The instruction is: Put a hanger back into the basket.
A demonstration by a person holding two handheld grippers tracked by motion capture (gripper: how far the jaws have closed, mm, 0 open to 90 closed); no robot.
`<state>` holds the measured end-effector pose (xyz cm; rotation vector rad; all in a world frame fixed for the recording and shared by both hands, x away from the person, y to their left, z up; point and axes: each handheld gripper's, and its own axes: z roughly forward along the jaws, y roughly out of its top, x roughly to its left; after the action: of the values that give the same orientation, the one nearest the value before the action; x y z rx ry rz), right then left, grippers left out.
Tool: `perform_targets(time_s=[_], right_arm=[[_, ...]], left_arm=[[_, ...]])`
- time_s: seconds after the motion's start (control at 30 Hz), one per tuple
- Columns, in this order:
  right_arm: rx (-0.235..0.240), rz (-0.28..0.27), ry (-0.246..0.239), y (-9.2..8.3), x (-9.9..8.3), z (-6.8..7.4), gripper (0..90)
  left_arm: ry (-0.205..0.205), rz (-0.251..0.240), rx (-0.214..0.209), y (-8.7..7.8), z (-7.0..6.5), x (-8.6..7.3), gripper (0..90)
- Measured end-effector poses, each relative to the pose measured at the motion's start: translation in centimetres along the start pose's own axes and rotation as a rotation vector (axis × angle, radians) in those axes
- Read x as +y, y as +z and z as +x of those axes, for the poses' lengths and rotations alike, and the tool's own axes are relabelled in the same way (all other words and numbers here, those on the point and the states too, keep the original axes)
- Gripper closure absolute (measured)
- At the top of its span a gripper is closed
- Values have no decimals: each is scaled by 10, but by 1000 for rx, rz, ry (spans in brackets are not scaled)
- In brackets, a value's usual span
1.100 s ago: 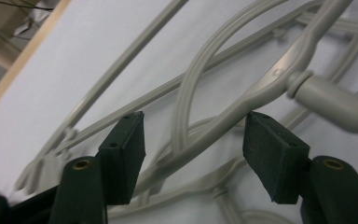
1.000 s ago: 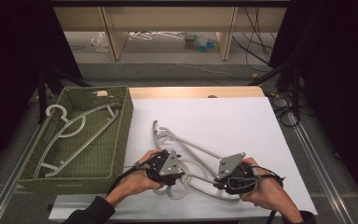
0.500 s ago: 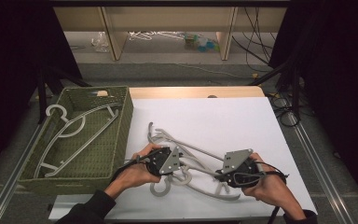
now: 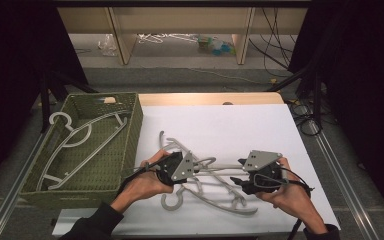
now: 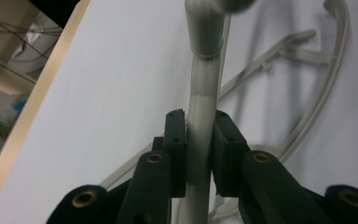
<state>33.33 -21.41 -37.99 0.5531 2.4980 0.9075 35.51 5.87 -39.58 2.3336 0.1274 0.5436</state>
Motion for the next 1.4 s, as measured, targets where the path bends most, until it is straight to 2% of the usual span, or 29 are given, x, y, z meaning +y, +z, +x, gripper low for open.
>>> perform_targets(time_s=[0.07,0.1,0.13,0.2,0.23,0.3,0.43,0.47,0.5,0.57,0.6,0.67,0.73,0.77,0.8,0.9,1.0,1.03,1.13,1.2,1.3,1.33,1.4], right_arm=[[-28,-45,35,-5,3,-1,359],[-37,-67,53,-8,4,-2,347],[-43,-83,70,-10,5,-2,345],[-66,-123,90,-13,6,-3,325],[-66,-123,90,-13,6,-3,325],[-57,-146,122,-17,7,-2,316],[-87,-183,131,-20,9,-1,280],[-94,-193,143,-23,10,-2,280],[-99,-209,145,-25,10,-4,280],[-76,-205,163,-28,9,-5,280],[-69,-205,161,-29,7,-5,279],[-58,-205,162,-28,6,-3,279],[-23,-189,168,-21,4,3,279],[-23,-189,168,-21,4,3,279],[9,-157,154,-14,3,7,280],[36,-142,143,-7,3,13,285],[53,-132,139,-5,4,17,286],[52,-131,137,-5,4,18,286],[64,-140,133,-4,5,23,286],[88,-131,126,-2,3,31,285],[97,-122,123,1,1,33,283],[110,-103,128,3,-1,35,282],[115,-98,124,6,-2,35,282]], left_arm=[[-69,-9,-24,-5,3,1,778],[-69,-9,-24,-5,3,1,778],[-132,-18,-37,-8,5,1,777],[-187,-34,-49,-12,7,0,774],[-187,-34,-49,-12,7,0,771],[-250,-36,-72,-17,9,0,769],[-291,-25,-60,-21,10,-4,788],[-328,-37,-65,-22,12,-6,789],[-328,-37,-65,-22,12,-6,791],[-329,-25,-60,-25,16,-9,791],[-352,-38,-42,-28,19,-12,791],[-357,-40,-35,-31,20,-13,791],[-383,-46,-30,-34,22,-14,791],[-405,-58,-28,-37,24,-16,791],[-444,-78,-30,-42,26,-17,791],[-510,-122,-49,-50,28,-18,791],[-574,-157,-66,-61,30,-17,791],[-602,-168,-54,-64,30,-17,791],[-620,-167,-44,-70,28,-16,791],[-642,-181,-55,-77,28,-15,790],[-665,-195,-74,-87,29,-14,790],[-656,-209,-88,-95,30,-11,790],[-654,-227,-106,-104,32,-6,790]])
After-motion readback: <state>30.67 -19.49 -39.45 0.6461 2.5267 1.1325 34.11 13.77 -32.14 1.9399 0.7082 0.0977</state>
